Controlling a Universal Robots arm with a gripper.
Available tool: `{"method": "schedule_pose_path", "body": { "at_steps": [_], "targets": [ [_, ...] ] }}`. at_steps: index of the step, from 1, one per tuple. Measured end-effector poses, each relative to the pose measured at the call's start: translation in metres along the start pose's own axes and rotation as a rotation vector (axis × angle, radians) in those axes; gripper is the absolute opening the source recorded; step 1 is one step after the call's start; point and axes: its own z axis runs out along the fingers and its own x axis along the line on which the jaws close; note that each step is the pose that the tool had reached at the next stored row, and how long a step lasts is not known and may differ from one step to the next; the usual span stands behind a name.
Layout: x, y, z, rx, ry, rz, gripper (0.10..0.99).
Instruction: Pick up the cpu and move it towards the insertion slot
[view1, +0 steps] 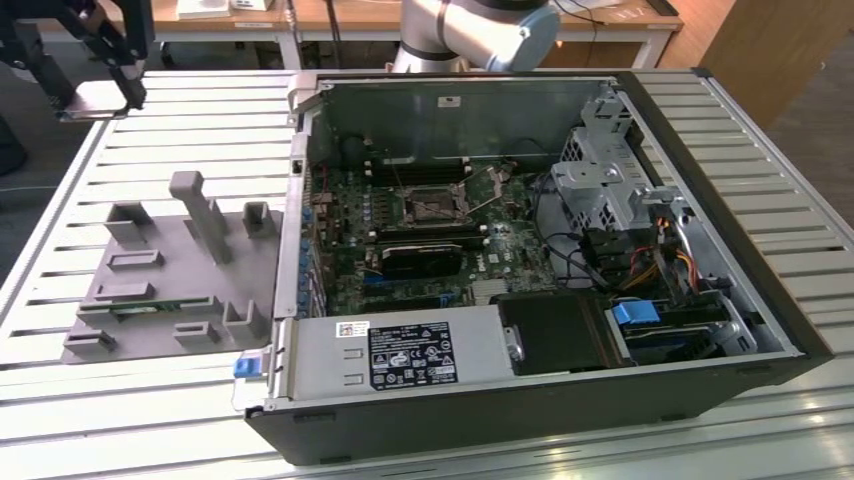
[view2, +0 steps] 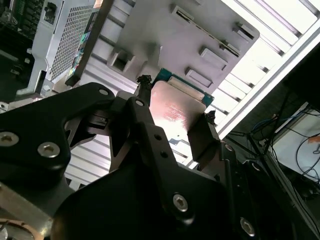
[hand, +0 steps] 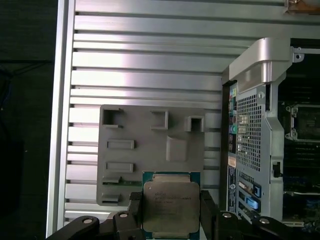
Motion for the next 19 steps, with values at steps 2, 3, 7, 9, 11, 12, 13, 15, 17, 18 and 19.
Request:
{"method": "schedule_pose_path", "body": {
  "at_steps": [2,3,7,9,11,12,13,15,17,18,19],
  "targets": [
    [-0.0066,-0.0001,0.0000,0.000,0.0001,0.000,0.541],
    [-0.0097,-0.0002,0.0000,0.000,0.0001,0.000,0.541],
    [-0.0223,-0.0004,0.0001,0.000,0.0001,0.000,0.541],
    [-0.0292,-0.0006,0.0001,0.000,0.0002,0.000,0.541],
    [-0.0361,-0.0007,0.0002,0.000,0.0001,0.000,0.541],
    [-0.0395,-0.0008,0.0002,0.000,0.0001,0.000,0.541],
    [-0.0429,-0.0009,0.0002,0.000,0.0001,0.000,0.541],
    [-0.0503,-0.0010,0.0002,0.000,0.0003,0.000,0.541],
    [-0.0576,-0.0011,0.0003,0.000,0.0002,0.000,0.541],
    [-0.0611,-0.0012,0.0003,0.000,0.0002,0.000,0.541],
    [-0.0647,-0.0013,0.0003,0.000,0.0002,0.000,0.541]
  ]
}}
